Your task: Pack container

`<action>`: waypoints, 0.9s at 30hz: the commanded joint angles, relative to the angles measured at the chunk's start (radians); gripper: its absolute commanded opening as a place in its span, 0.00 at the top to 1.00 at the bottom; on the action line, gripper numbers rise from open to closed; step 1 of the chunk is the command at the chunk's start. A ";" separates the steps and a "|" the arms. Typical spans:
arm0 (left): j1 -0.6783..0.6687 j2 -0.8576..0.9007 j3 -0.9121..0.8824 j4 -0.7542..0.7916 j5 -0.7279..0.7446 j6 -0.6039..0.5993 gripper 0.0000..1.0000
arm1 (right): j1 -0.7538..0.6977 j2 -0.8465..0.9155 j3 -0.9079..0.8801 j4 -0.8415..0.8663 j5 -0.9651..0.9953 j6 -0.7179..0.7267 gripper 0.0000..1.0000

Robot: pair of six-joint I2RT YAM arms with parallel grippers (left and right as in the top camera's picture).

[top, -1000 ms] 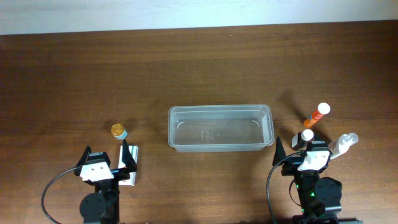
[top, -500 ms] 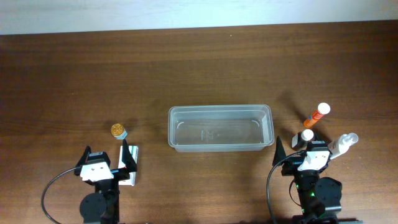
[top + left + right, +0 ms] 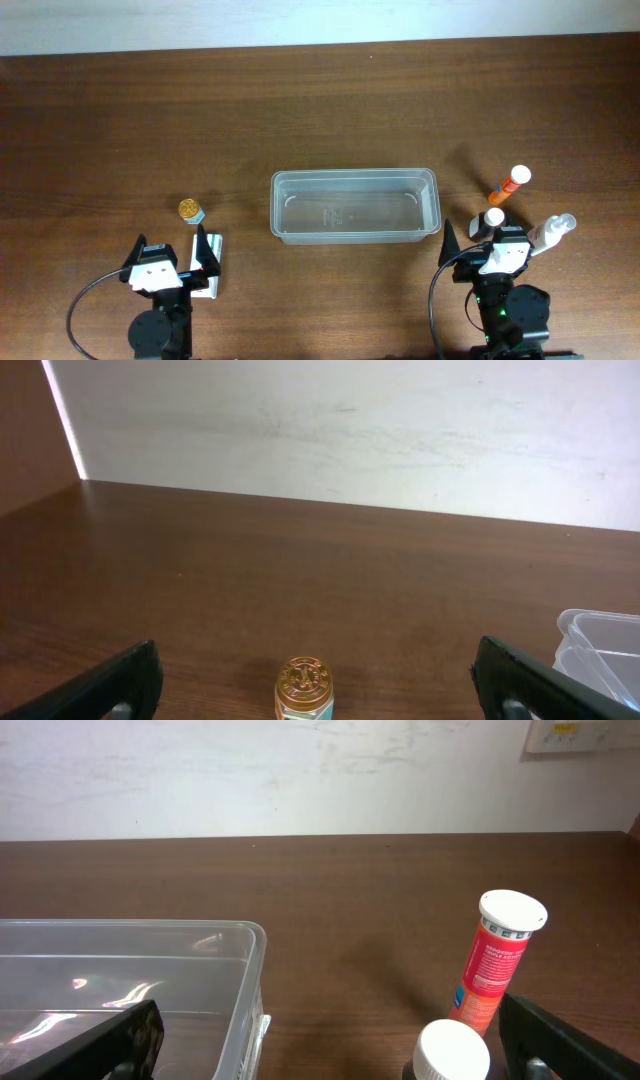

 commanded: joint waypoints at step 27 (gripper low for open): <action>-0.002 -0.005 -0.001 -0.005 -0.009 -0.009 0.01 | 0.005 -0.002 -0.008 0.006 0.005 0.063 0.02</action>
